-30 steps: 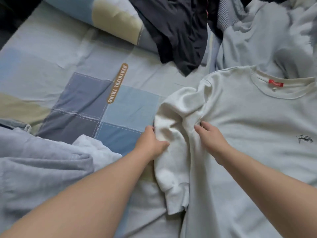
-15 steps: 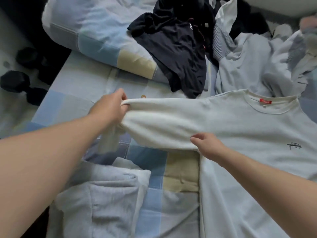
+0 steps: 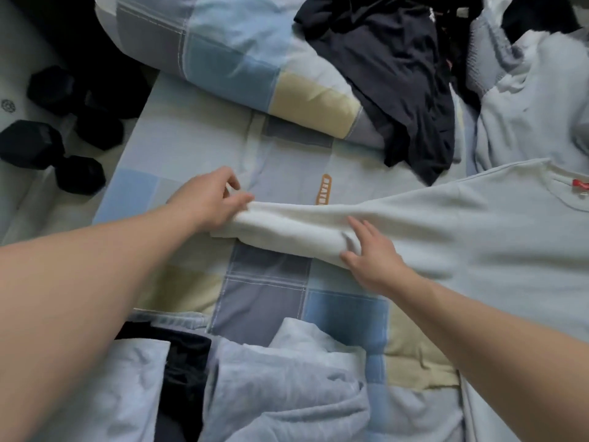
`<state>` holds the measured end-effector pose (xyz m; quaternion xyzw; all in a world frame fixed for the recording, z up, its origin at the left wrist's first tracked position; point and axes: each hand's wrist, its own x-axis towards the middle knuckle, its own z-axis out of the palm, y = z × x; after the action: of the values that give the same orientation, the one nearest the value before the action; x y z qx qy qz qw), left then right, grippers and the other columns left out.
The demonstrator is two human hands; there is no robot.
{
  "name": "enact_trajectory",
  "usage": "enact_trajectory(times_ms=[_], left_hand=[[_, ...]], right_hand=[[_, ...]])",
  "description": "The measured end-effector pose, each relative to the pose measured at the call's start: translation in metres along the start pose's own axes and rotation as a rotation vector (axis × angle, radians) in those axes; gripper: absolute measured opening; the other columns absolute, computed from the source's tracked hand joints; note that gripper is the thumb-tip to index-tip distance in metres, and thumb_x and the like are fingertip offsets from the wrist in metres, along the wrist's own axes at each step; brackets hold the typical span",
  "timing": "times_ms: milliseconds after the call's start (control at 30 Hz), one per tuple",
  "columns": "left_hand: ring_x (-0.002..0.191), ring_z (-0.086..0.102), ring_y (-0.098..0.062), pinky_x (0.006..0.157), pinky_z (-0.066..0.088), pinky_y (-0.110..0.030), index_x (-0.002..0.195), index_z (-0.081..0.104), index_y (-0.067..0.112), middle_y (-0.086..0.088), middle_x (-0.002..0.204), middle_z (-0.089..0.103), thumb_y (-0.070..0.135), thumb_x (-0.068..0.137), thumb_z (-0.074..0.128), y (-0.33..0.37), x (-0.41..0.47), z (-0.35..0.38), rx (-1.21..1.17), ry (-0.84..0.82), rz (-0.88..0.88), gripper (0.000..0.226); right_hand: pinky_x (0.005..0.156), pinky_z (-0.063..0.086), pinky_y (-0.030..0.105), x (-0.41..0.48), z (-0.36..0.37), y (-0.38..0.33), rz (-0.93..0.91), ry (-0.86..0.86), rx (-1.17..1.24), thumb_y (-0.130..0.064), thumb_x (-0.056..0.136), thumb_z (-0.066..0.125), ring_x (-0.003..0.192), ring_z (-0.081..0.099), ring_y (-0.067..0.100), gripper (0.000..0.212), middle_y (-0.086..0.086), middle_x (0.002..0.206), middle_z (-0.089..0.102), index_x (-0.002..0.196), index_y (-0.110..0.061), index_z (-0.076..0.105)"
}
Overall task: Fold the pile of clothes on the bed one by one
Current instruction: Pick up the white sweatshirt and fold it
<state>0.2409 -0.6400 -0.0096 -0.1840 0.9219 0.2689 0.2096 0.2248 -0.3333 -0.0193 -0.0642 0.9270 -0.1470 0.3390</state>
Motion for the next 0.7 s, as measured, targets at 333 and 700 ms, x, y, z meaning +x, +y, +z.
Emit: enact_trajectory(times_ms=[333, 700], left_hand=[[0.067, 0.047, -0.021, 0.055, 0.035, -0.028, 0.068, 0.051, 0.017, -0.005, 0.071, 0.051, 0.026, 0.072, 0.066, -0.012, -0.012, -0.012, -0.571, -0.113, -0.156, 0.017], [0.098, 0.059, -0.025, 0.078, 0.05, -0.033, 0.113, 0.053, 0.017, -0.008, 0.116, 0.061, 0.01, 0.083, 0.076, -0.041, -0.019, 0.023, -0.483, -0.15, -0.489, 0.038]], right_hand=[[0.111, 0.038, 0.045, 0.012, 0.013, -0.042, 0.0, -0.062, 0.162, -0.035, 0.095, 0.058, 0.133, 0.048, 0.024, 0.06, -0.006, 0.147, 0.05, 0.151, -0.035, 0.037], [0.107, 0.034, 0.026, 0.018, 0.017, -0.047, -0.178, -0.014, 0.215, -0.028, 0.096, 0.063, 0.137, 0.045, 0.018, 0.054, -0.004, 0.146, 0.051, 0.147, -0.026, 0.047]])
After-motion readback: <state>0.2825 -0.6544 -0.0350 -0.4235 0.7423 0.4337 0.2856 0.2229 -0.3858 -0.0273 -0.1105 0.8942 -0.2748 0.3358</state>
